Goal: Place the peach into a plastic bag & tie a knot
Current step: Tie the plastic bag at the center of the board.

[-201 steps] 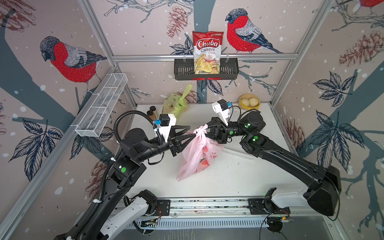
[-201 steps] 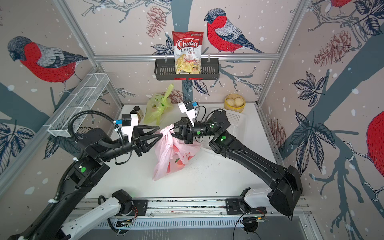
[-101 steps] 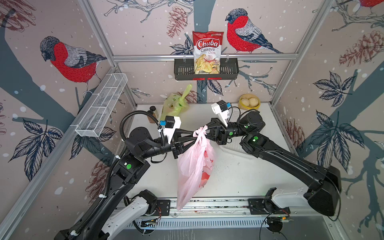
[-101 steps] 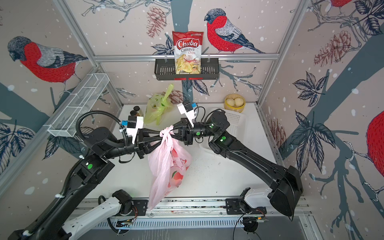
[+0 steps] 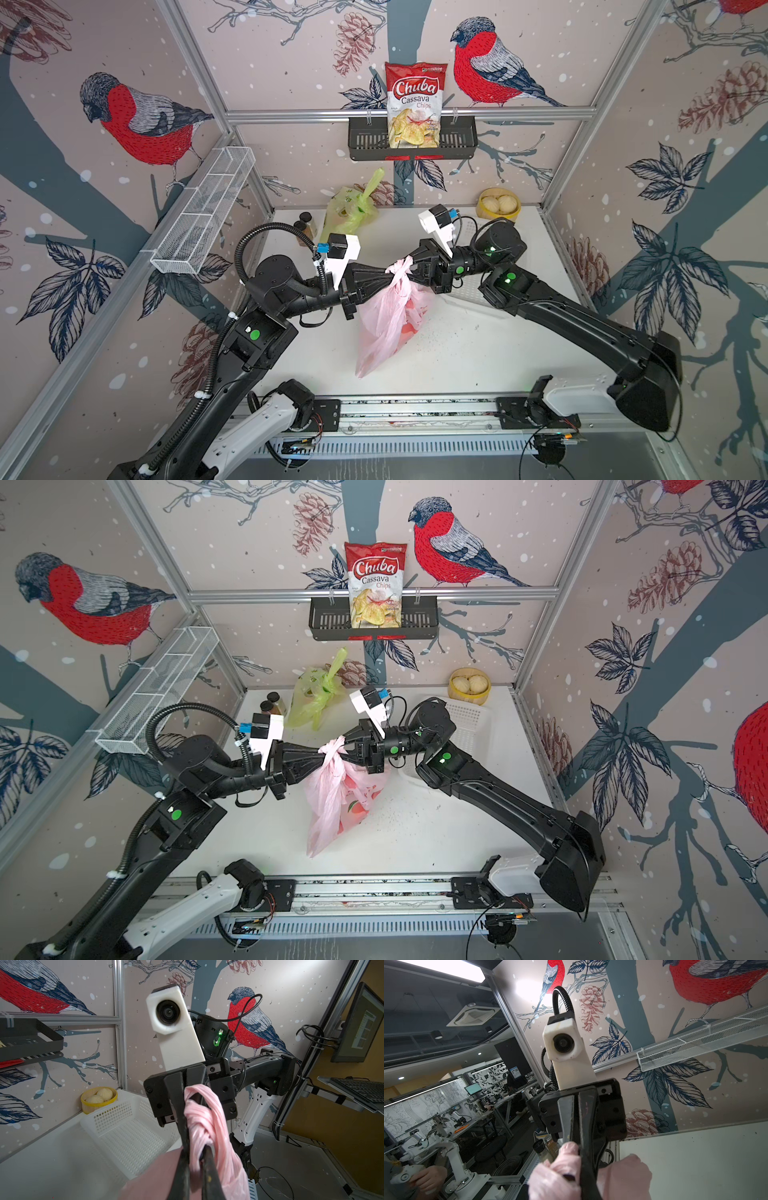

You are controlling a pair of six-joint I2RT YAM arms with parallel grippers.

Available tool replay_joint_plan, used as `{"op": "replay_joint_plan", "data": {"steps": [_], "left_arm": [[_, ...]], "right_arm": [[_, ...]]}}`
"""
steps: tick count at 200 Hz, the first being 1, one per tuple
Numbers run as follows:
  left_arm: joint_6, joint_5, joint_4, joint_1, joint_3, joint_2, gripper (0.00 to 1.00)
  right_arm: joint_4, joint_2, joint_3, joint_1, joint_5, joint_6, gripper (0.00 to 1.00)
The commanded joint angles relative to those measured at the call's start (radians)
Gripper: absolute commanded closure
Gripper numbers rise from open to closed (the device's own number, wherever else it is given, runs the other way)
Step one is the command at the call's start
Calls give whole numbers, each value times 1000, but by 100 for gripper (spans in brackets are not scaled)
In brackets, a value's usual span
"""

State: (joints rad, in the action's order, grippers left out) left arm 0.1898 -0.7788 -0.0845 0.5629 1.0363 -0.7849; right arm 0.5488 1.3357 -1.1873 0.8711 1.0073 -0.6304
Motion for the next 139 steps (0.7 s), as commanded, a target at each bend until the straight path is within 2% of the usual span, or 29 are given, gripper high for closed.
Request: {"op": "replay_joint_plan", "data": {"steps": [1,7,31,54,96,108,139], "left_arm": [[-44,12,11,-3,-2,7,100],[-44,8,12,-2,-5,10,100],[-51,7,2,-1,5,12,85],[-67,7,-4,-2,5,17,83],[-81,7,-12,-2,4,29,71],[-87,11,-15,-2,4,33,73],[-94,30,-14,-2,6,42,88]], "right_arm": [[-6,0,-10,2,-21,-4,100],[-7,0,-14,3,-20,-3,100],[-24,0,-20,6,-19,7,100],[-29,2,-24,8,-20,8,100],[-35,9,-37,14,-19,11,100],[-48,11,-44,17,-20,21,100],[-71,20,-52,26,-22,36,100]]}}
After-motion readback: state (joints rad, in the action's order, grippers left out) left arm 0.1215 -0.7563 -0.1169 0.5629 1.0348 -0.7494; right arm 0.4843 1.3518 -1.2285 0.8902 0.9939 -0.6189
